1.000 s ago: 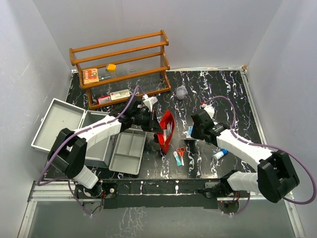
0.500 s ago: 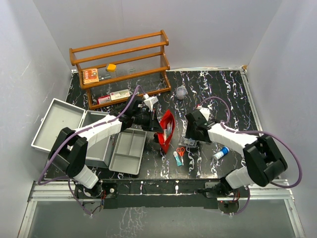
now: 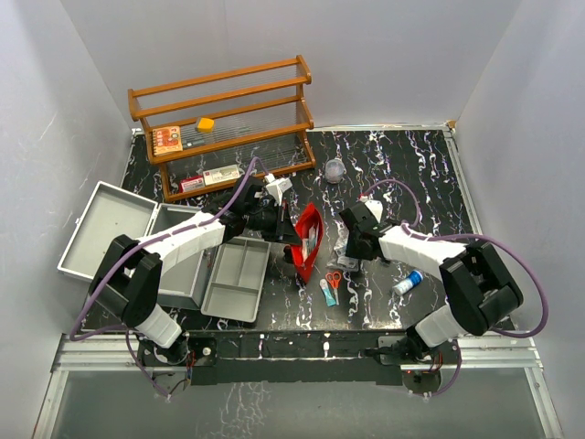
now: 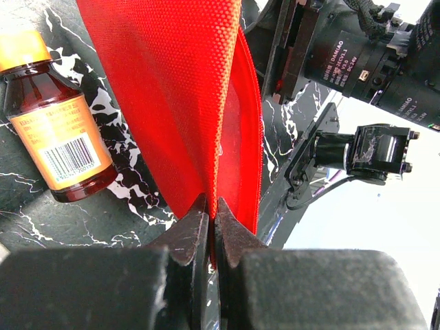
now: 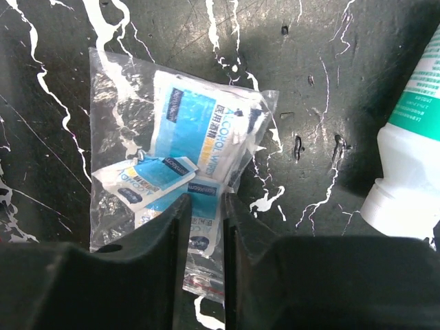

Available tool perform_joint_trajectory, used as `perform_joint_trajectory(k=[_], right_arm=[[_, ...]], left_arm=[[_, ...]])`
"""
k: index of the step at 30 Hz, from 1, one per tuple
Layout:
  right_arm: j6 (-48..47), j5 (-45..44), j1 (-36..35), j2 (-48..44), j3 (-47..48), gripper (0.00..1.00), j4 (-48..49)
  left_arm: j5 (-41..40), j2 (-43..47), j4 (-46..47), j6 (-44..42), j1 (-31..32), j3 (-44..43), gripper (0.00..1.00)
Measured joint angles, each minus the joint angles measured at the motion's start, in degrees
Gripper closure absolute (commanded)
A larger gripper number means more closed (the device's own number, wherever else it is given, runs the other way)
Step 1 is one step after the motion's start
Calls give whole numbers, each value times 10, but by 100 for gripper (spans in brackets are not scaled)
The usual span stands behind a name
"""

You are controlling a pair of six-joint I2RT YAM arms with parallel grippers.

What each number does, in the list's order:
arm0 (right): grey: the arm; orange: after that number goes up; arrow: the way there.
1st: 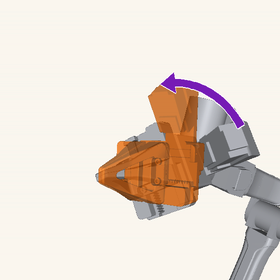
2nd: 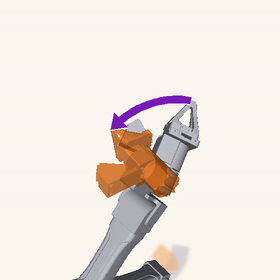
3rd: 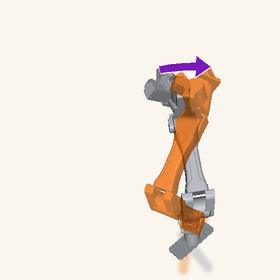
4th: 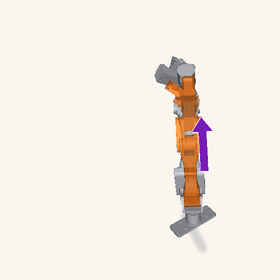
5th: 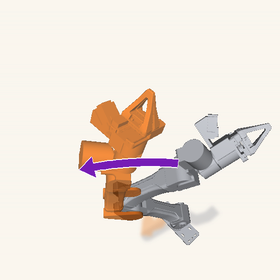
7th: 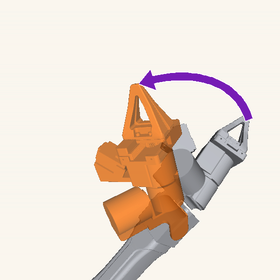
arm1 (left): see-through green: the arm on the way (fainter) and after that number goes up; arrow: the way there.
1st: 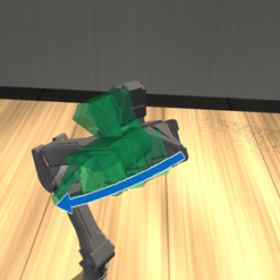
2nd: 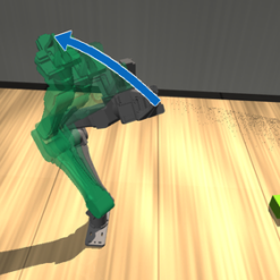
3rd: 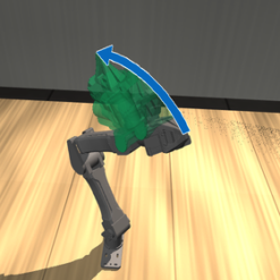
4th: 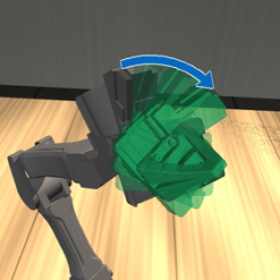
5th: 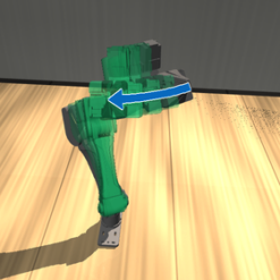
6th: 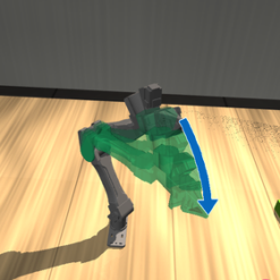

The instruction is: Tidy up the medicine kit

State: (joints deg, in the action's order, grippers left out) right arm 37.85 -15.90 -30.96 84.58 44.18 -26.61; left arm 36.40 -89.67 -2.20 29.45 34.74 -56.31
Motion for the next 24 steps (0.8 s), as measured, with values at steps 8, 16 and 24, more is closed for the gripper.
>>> perform_joint_trajectory(k=[8, 16, 24], right_arm=[[11, 6, 1, -7, -8, 100, 12], [26, 5, 1, -97, -10, 100, 7], [44, 8, 1, -256, -24, 100, 21]], left_arm=[[0, 0, 0, 2, 0, 0, 100], [0, 0, 0, 4, 0, 0, 100], [-7, 0, 0, 5, 0, 0, 100]])
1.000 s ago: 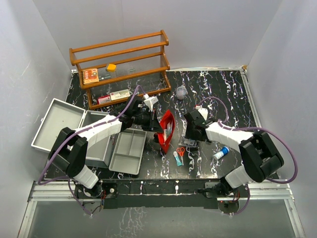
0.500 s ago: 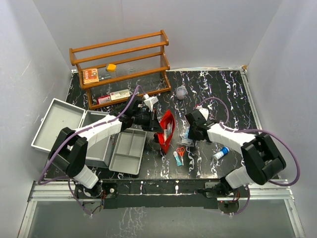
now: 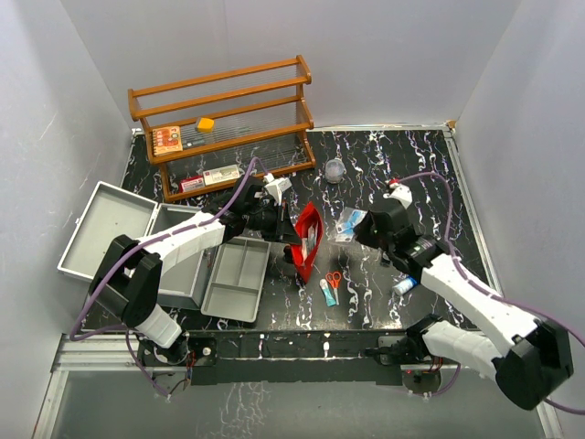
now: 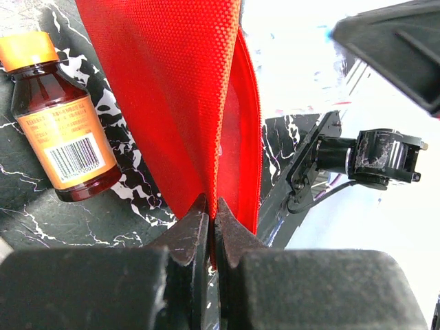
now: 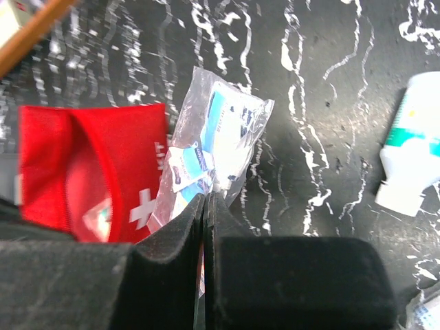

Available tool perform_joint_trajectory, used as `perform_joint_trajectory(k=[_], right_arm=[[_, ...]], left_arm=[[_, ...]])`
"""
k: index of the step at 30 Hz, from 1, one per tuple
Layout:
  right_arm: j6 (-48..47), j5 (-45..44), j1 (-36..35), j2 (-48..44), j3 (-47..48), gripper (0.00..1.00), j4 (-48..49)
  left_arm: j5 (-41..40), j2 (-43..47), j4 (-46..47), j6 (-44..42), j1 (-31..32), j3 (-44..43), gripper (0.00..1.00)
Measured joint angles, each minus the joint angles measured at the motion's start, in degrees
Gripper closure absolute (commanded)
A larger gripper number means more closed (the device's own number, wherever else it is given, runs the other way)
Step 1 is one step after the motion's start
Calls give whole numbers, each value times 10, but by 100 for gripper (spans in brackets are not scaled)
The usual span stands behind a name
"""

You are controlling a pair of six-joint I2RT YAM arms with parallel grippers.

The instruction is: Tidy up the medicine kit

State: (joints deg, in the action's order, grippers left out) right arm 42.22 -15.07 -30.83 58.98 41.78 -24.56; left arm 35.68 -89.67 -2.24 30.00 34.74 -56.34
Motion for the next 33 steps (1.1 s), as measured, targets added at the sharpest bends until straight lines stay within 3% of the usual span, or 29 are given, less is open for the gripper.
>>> perform_joint_trajectory(k=[6, 19, 33], right_arm=[[3, 37, 0, -56, 2, 100, 14], [56, 185, 0, -60, 15, 100, 84], [103, 279, 0, 43, 10, 100, 214]], left_arm=[[-4, 0, 0, -1, 0, 0, 100], [0, 2, 13, -3, 0, 0, 100], [28, 5, 48, -5, 0, 1, 100]])
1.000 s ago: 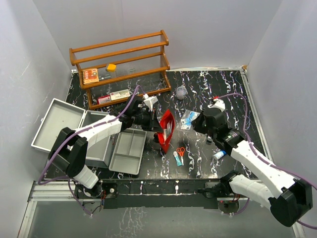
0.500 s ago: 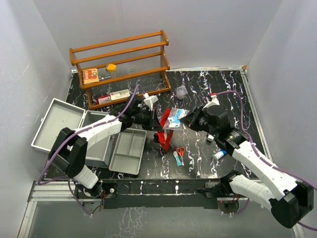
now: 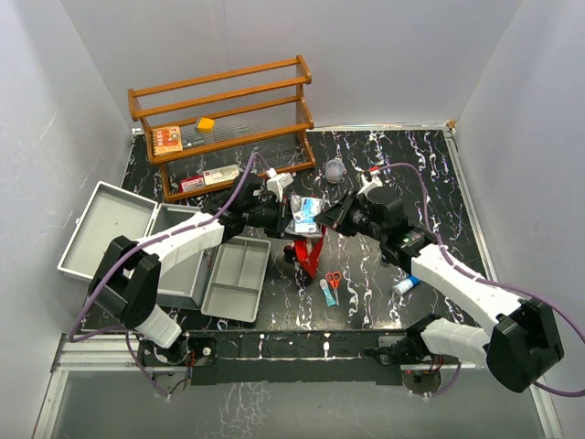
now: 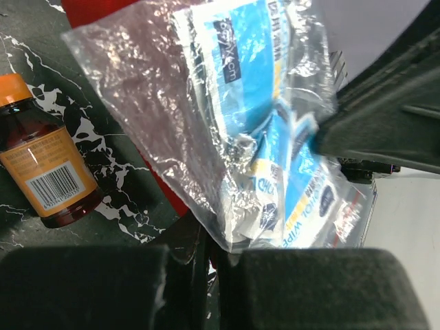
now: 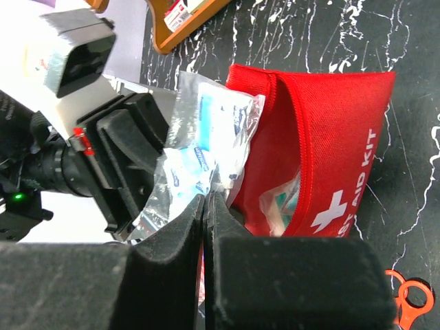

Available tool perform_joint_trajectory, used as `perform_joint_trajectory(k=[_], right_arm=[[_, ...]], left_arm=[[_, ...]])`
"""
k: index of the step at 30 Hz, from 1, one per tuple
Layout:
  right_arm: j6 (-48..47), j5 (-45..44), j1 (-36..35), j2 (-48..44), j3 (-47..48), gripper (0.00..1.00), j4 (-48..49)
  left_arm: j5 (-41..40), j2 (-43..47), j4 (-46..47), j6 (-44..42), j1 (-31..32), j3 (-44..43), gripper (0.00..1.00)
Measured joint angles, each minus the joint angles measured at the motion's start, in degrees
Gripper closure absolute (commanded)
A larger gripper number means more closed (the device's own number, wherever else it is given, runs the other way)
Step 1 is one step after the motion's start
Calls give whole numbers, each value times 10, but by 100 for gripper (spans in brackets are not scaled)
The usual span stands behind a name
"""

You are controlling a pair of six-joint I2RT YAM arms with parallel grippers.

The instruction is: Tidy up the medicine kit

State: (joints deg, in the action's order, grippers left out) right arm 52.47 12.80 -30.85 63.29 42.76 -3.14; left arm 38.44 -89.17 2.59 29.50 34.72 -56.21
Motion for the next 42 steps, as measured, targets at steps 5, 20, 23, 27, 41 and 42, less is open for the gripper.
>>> perform_joint_trajectory(k=[5, 20, 23, 27, 41, 42], right_arm=[[2, -5, 0, 13, -1, 100, 1], [16, -54, -28, 47, 0, 100, -56], [21, -76, -37, 47, 3, 100, -74], [37, -99, -42, 47, 9, 100, -95], [74, -142, -54, 84, 45, 79, -158], [73, -144, -55, 84, 48, 79, -163]], left_arm=[[6, 0, 16, 6, 0, 1, 100], [16, 0, 53, 25, 0, 20, 100], [16, 0, 53, 27, 0, 22, 100], [17, 0, 56, 28, 0, 23, 100], [31, 0, 72, 41, 0, 30, 100], [29, 0, 70, 41, 0, 30, 100]])
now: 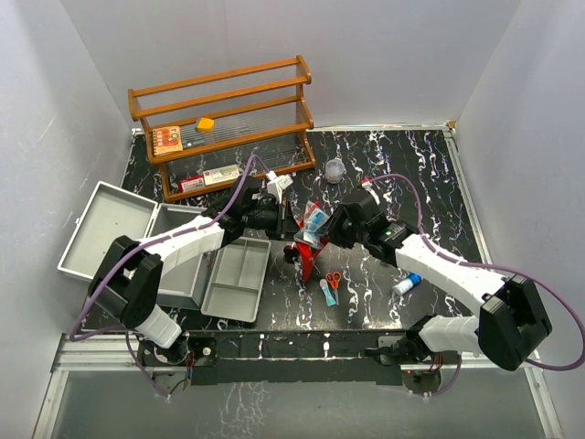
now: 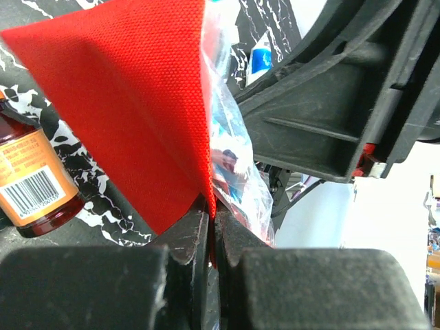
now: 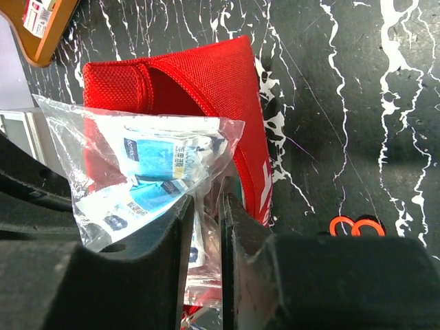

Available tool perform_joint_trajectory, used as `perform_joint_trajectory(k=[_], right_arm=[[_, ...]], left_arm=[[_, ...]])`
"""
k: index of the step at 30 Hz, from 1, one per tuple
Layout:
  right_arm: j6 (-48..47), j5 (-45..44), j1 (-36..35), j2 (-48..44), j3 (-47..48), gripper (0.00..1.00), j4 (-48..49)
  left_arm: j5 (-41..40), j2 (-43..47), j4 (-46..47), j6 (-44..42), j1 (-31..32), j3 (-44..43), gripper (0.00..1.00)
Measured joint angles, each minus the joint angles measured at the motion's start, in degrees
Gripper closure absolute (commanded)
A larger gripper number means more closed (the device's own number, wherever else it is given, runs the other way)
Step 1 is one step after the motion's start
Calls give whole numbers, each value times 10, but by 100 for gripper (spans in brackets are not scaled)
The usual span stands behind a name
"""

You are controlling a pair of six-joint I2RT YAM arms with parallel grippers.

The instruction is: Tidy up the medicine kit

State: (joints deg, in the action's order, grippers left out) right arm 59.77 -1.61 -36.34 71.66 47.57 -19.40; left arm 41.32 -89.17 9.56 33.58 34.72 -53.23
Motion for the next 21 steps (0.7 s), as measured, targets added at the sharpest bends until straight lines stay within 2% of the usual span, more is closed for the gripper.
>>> perform_joint_trajectory(k=[5, 8, 15, 21], right_arm=[[-25, 0, 0, -18, 4, 87, -22], [-49, 4, 0, -24, 14, 87, -36], [-90, 18, -4, -35, 19, 80, -59], [-119, 49, -4, -40, 19, 89, -61]], left_arm=[[-14, 0, -16, -4, 0, 0, 100], [-17, 0, -20, -5, 0, 0, 100], [-17, 0, -21, -5, 0, 0, 100], [-18, 0, -22, -5, 0, 0, 100]])
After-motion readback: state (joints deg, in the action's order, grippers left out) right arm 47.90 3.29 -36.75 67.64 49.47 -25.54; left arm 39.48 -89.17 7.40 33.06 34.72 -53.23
